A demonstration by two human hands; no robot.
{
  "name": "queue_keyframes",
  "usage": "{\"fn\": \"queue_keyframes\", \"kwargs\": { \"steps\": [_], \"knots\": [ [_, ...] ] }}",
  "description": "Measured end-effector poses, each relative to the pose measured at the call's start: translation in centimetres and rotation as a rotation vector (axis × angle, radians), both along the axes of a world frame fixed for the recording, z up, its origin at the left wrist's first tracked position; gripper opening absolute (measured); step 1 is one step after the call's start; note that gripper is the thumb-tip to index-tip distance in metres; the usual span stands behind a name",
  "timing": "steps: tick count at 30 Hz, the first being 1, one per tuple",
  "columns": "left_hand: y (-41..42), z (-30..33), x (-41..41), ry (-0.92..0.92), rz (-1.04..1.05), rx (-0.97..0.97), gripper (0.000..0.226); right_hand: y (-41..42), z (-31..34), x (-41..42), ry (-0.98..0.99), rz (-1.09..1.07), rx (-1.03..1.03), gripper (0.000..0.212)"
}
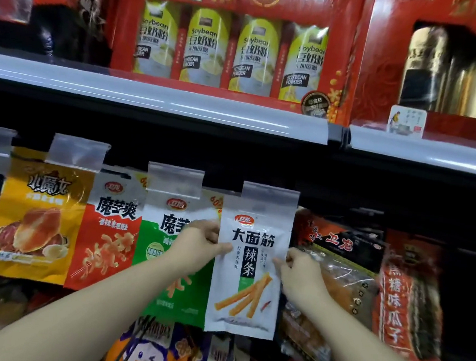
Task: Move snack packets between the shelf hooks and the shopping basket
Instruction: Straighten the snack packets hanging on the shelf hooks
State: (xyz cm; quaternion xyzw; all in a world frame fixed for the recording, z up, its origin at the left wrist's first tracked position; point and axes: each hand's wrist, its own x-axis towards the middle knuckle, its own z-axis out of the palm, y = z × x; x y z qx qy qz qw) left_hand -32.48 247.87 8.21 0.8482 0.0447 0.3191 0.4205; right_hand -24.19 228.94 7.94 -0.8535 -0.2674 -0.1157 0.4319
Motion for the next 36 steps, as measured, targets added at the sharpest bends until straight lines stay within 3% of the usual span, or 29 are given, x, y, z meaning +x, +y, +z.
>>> {"fn": "queue_keyframes", "kwargs": {
  "steps": [7,12,18,22,30,36],
  "knots": [
    [0.6,-0.3,1.9,-0.021,0.004,0.09,0.023,0.6,-0.5,0.4,-0.095,-0.085,-0.158,0.013],
    [1.3,-0.7,1.7,-0.072,0.009,0.126,0.021,0.1,-0.5,-0.4,-0.089,-0.135,-0.046,0.017],
    [1.3,-0.7,0.9,-0.089,0.081,0.271,0.022,-0.2,-1.9,-1.3,-0.235,-0.158,-0.016,0.026],
    [0.8,-0.4,-0.2,-0.029,0.173,0.401,0.021,0.0,-2.4,-1.8,-0.361,-0.159,-0.161,0.038],
    [0.8,-0.9,-1.6,0.038,0.294,0.551,0.033,-0.5,-2.5,-2.7,-0.482,-0.136,-0.371,0.016],
    [-1.4,-0.5,-2.2,-0.087,0.302,0.754,0.034,-2.3,-2.6,-3.7,-0.643,-0.096,-0.421,0.023]
  ]
}}
